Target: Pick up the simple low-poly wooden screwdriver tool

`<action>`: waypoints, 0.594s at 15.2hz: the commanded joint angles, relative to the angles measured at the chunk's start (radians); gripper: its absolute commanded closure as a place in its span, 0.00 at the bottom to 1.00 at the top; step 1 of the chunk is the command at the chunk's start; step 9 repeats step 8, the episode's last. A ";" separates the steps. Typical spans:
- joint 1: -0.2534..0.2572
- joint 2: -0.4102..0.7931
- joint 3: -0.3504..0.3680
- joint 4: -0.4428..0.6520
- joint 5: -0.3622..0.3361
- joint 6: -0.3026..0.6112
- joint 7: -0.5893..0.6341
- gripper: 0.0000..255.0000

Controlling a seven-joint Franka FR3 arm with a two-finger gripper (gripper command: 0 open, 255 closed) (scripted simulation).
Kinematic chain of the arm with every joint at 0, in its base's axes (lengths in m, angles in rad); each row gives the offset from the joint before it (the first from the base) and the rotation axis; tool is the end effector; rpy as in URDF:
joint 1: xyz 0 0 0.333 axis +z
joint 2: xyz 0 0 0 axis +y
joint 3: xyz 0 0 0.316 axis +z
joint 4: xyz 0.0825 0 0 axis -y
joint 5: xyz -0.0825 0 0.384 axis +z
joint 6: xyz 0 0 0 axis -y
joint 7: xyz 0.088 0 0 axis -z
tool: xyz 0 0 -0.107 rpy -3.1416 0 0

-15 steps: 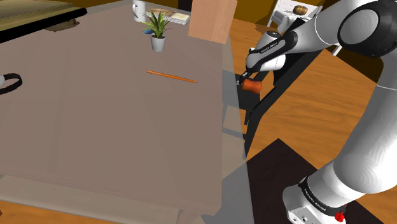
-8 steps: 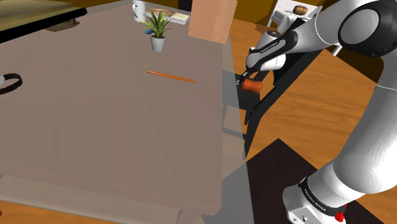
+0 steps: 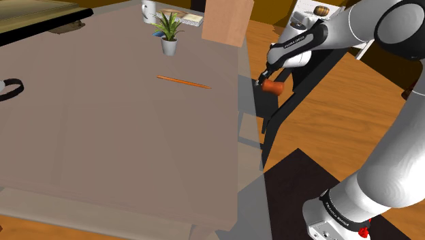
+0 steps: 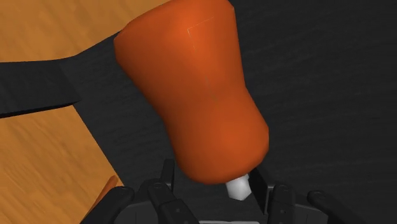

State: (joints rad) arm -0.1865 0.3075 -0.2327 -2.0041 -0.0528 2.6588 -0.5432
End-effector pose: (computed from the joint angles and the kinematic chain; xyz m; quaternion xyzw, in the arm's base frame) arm 0.5812 -0.2491 0.3450 0.9787 0.0930 0.1330 0.1254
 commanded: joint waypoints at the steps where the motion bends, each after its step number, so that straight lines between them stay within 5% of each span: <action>1: 0.002 -0.014 -0.002 0.009 -0.003 -0.023 0.001 1.00; 9: 0.006 -0.053 -0.005 0.031 -0.010 -0.083 0.001 1.00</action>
